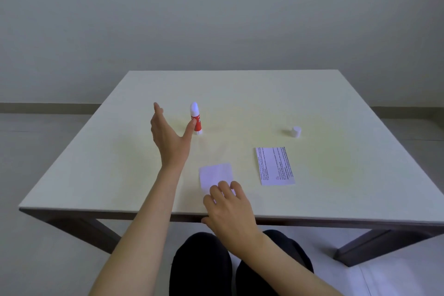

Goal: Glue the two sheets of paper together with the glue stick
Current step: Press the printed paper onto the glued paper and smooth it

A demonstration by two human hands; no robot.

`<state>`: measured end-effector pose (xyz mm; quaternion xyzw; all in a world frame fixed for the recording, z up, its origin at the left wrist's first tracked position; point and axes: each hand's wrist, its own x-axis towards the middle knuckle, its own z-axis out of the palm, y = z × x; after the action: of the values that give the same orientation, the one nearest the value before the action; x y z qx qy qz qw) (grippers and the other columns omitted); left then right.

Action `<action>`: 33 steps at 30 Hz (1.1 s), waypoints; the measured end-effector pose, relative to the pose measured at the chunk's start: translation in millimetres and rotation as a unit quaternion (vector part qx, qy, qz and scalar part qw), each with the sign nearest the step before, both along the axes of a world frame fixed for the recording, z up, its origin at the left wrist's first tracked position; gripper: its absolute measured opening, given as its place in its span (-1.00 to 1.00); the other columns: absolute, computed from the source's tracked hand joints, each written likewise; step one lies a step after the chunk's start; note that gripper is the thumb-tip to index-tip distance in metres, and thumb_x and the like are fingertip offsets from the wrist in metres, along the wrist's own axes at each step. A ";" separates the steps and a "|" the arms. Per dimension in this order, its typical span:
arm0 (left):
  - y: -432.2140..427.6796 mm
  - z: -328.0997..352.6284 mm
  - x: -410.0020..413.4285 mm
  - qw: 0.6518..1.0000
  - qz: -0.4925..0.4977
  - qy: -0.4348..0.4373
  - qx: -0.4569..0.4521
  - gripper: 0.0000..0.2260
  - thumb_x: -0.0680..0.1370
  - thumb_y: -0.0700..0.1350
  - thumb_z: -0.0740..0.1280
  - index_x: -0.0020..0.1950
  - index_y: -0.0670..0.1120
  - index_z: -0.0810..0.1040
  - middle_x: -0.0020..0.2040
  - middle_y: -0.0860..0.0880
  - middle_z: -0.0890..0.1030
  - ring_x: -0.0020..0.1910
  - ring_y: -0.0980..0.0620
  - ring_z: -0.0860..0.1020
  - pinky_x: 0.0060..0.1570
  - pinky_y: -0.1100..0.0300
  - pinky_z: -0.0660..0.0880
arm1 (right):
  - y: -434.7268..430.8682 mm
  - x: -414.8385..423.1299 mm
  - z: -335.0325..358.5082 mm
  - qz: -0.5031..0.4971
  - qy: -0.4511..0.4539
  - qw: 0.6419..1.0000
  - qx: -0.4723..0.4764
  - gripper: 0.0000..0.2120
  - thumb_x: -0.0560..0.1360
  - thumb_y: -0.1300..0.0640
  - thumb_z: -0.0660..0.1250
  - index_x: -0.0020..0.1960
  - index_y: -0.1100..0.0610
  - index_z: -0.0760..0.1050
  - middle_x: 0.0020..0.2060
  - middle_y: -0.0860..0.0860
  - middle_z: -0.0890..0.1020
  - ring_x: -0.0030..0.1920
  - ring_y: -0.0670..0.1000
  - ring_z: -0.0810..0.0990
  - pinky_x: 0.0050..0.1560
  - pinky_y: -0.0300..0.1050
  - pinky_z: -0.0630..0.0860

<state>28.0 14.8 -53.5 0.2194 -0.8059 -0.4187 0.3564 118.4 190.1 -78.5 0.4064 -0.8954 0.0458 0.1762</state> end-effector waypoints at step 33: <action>106.1 27.0 17.4 0.906 -0.315 -0.167 0.228 -0.91 0.48 -0.18 0.41 -0.23 -0.10 0.63 -0.35 0.04 0.67 -0.37 0.17 0.65 -0.21 0.31 0.48 | 122.6 -81.9 58.8 -0.203 -0.461 0.662 -0.555 -0.91 0.47 0.25 0.37 -0.21 0.22 0.58 -0.31 0.06 0.59 -0.35 0.00 0.49 -0.35 -0.22 0.39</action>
<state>45.4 121.0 -26.6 0.0958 -0.7636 -0.6385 0.0066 36.5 312.6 -19.7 -0.0318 -0.7309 0.6790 -0.0610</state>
